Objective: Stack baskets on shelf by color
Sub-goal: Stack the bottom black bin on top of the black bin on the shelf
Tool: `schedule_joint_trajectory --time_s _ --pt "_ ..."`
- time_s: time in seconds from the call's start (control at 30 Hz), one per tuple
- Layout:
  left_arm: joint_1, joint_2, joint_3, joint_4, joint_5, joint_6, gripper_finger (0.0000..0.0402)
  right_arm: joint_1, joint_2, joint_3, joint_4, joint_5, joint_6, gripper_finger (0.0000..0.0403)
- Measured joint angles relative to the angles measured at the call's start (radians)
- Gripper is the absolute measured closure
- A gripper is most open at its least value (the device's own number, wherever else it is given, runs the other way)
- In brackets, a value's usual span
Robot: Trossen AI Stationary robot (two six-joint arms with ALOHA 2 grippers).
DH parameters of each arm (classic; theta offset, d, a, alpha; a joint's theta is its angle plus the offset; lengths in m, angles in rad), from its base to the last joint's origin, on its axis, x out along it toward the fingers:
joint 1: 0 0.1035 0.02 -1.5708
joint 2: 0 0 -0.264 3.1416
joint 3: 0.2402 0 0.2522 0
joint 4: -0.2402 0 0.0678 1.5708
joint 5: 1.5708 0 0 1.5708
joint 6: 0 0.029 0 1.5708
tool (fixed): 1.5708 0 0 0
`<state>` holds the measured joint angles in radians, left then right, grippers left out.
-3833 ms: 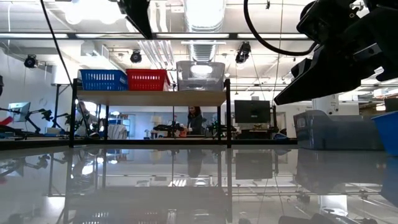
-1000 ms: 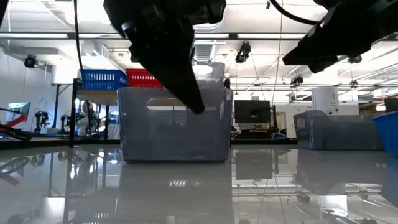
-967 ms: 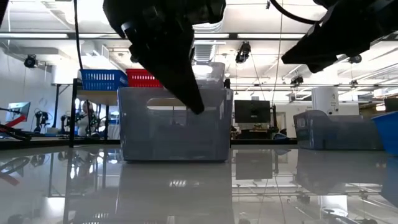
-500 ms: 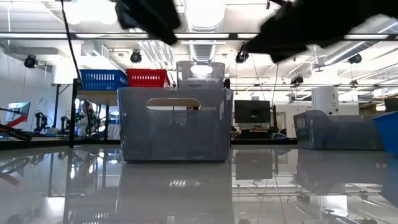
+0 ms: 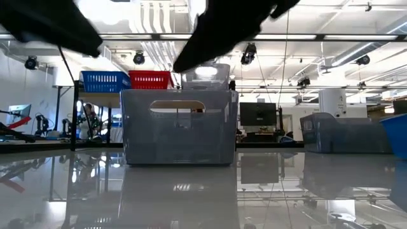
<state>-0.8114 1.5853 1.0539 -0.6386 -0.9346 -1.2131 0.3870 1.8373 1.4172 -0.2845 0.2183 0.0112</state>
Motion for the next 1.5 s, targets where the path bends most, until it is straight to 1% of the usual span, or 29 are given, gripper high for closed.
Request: schedule_joint_trajectory --time_s 0.07,0.13,0.2,0.27,0.33,0.4,0.53,0.57,0.6,0.73,0.9,0.97,1.03,1.1,1.13,1.27,1.33,1.4,1.5 --pt "-0.013 0.006 -0.060 0.061 -0.027 -0.051 0.0249 -0.015 0.039 0.055 -0.032 -0.017 0.034 0.0219" --pt "-0.014 0.015 -0.118 0.151 -0.037 -0.063 0.0249 -0.023 0.075 0.103 -0.092 -0.016 0.051 0.0212" --pt "-0.013 0.018 -0.172 0.243 -0.045 -0.063 0.0249 -0.031 0.113 0.147 -0.134 -0.017 0.067 0.0212" --pt "-0.007 0.022 -0.212 0.320 -0.049 -0.060 0.0249 -0.037 0.150 0.175 -0.180 -0.018 0.075 0.0222" --pt "-0.006 0.022 -0.244 0.366 -0.053 -0.059 0.0249 -0.044 0.181 0.195 -0.195 -0.019 0.075 0.0242" --pt "-0.004 0.022 -0.262 0.403 -0.058 -0.056 0.0249 -0.048 0.196 0.198 -0.193 -0.022 0.075 0.0272" --pt "-0.004 0.022 -0.269 0.419 -0.069 -0.054 0.0249 -0.051 0.195 0.197 -0.215 -0.042 0.073 0.0353" --pt "-0.003 0.022 -0.269 0.420 -0.070 -0.054 0.0249 -0.049 0.186 0.195 -0.221 -0.043 0.073 0.0374" --pt "-0.003 0.022 -0.269 0.422 -0.070 -0.050 0.0249 -0.046 0.174 0.194 -0.226 -0.042 0.072 0.0382" --pt "-0.002 0.022 -0.269 0.429 -0.070 -0.030 0.0249 -0.021 0.080 0.194 -0.267 -0.035 0.050 0.0392" --pt "-0.001 0.022 -0.269 0.436 -0.072 -0.027 0.0249 0.009 -0.090 0.192 -0.299 -0.027 -0.009 0.0393" --pt "-0.001 0.022 -0.270 0.447 -0.079 -0.006 0.0249 0.010 -0.168 0.192 -0.298 0.030 -0.055 0.0393" --pt "0.000 0.022 -0.270 0.461 -0.096 0.020 0.0249 -0.004 -0.240 0.195 -0.294 0.117 -0.111 0.0394" --pt "0.000 0.022 -0.270 0.468 -0.116 0.033 0.0249 -0.035 -0.300 0.198 -0.283 0.198 -0.188 0.0394" --pt "0.000 0.022 -0.270 0.475 -0.121 0.045 0.0249 -0.057 -0.326 0.198 -0.274 0.220 -0.236 0.0394" --pt "0.002 0.022 -0.269 0.478 -0.123 0.051 0.0249 -0.187 -0.388 0.198 -0.215 0.225 -0.427 0.0394" --pt "0.005 0.022 -0.269 0.479 -0.124 0.051 0.0249 -0.271 -0.395 0.198 -0.190 0.189 -0.529 0.0394" --pt "0.007 0.022 -0.269 0.479 -0.124 0.051 0.0249 -0.364 -0.391 0.198 -0.190 0.099 -0.615 0.0394" --pt "0.011 0.022 -0.269 0.481 -0.125 0.051 0.0249 -0.496 -0.362 0.198 -0.181 -0.032 -0.678 0.0394"
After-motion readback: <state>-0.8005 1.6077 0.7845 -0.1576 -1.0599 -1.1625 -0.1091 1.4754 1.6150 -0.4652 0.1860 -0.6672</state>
